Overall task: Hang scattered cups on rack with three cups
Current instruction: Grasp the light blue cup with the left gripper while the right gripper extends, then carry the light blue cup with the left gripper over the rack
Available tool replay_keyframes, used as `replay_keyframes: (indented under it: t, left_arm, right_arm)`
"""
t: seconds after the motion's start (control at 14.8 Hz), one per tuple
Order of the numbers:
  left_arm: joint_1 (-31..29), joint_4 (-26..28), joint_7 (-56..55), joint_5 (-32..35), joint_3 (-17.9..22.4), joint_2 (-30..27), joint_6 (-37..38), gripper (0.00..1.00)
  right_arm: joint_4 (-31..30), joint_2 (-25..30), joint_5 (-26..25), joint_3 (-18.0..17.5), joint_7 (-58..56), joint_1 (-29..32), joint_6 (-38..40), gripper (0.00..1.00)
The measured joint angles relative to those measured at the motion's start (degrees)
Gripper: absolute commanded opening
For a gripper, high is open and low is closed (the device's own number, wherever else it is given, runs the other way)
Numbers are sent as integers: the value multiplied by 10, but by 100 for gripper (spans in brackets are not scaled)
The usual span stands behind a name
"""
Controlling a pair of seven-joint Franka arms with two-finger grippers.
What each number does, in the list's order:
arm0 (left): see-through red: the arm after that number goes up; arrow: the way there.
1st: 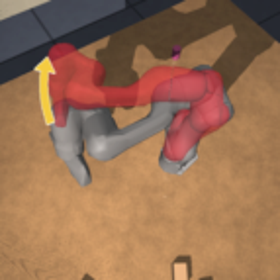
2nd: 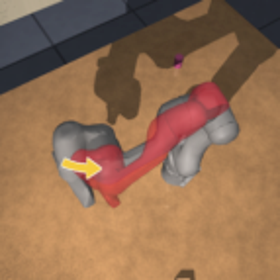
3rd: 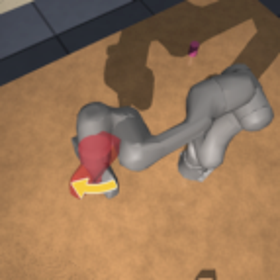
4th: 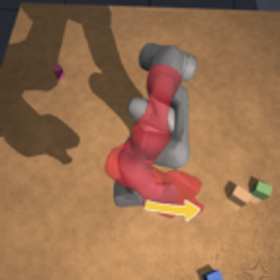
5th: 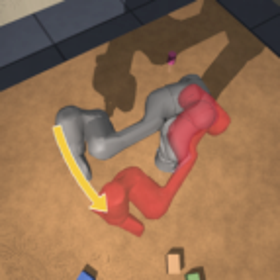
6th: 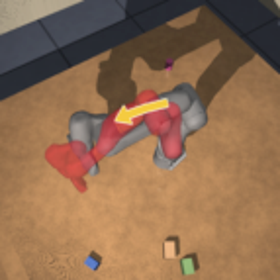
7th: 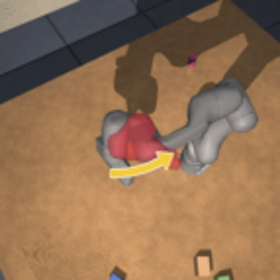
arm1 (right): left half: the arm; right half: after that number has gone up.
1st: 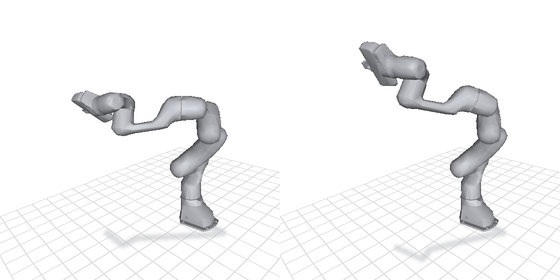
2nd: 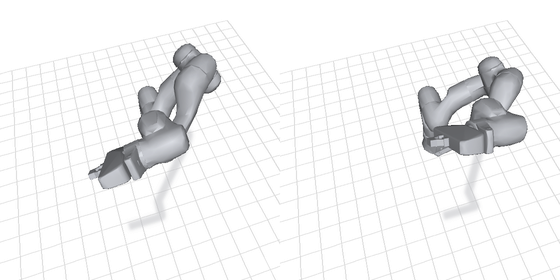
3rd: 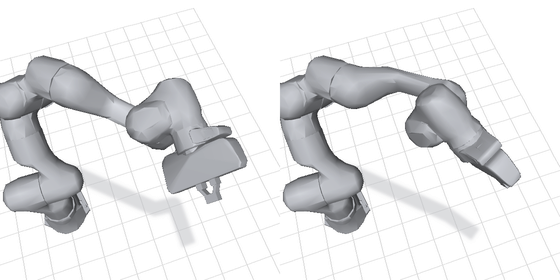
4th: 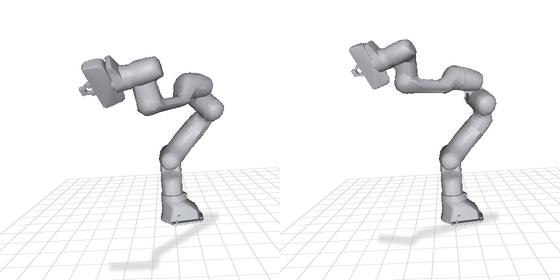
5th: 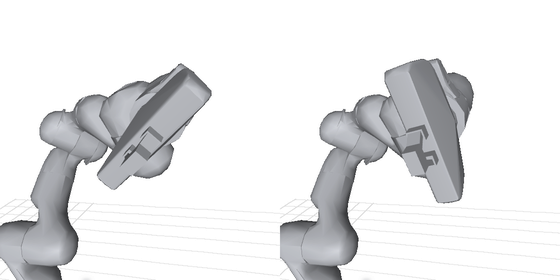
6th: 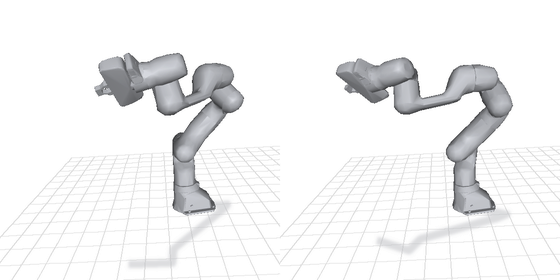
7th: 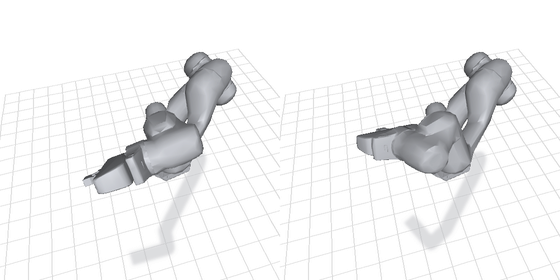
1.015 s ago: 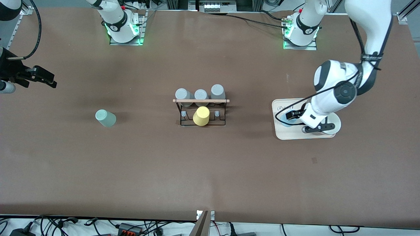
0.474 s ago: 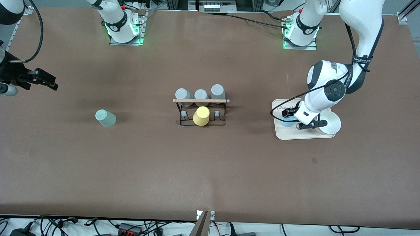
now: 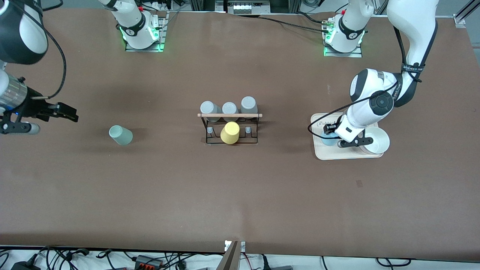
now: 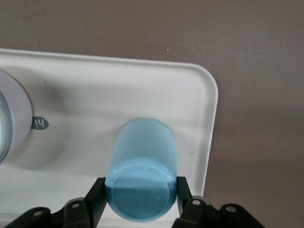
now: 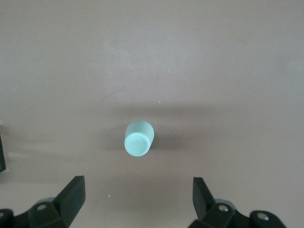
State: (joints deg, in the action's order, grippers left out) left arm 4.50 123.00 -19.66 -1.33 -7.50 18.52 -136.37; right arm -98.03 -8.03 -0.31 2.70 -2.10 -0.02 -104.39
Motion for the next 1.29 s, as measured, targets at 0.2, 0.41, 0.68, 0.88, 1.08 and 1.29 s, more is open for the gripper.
replay_keyframes:
  t: [0.2, 0.41, 0.68, 0.88, 1.08, 1.29]
  left_arm:
    - [0, -77, -10, 0, 0, -1, 81, 33]
    - [19, -172, -73, 0, -1, -2, 159, 33]
    - [79, -259, -198, 0, -3, 6, 216, 33]
    - [130, -313, -298, -1, -4, 25, 238, 33]
    - [178, -349, -378, -14, -5, 50, 242, 33]
    - [216, -385, -437, -21, -6, 77, 242, 33]
  right_arm:
    - [0, -3, 0, -2, 0, -1, -3, 100]
    - [0, -3, 0, -3, 0, -1, -3, 100]
    - [0, -3, 0, -3, 0, -1, -3, 100]
    - [0, -3, 0, -3, 0, -1, -3, 100]
    - [0, -3, 0, -3, 0, -1, -3, 100]
    - [0, -3, 0, -3, 0, -1, -3, 100]
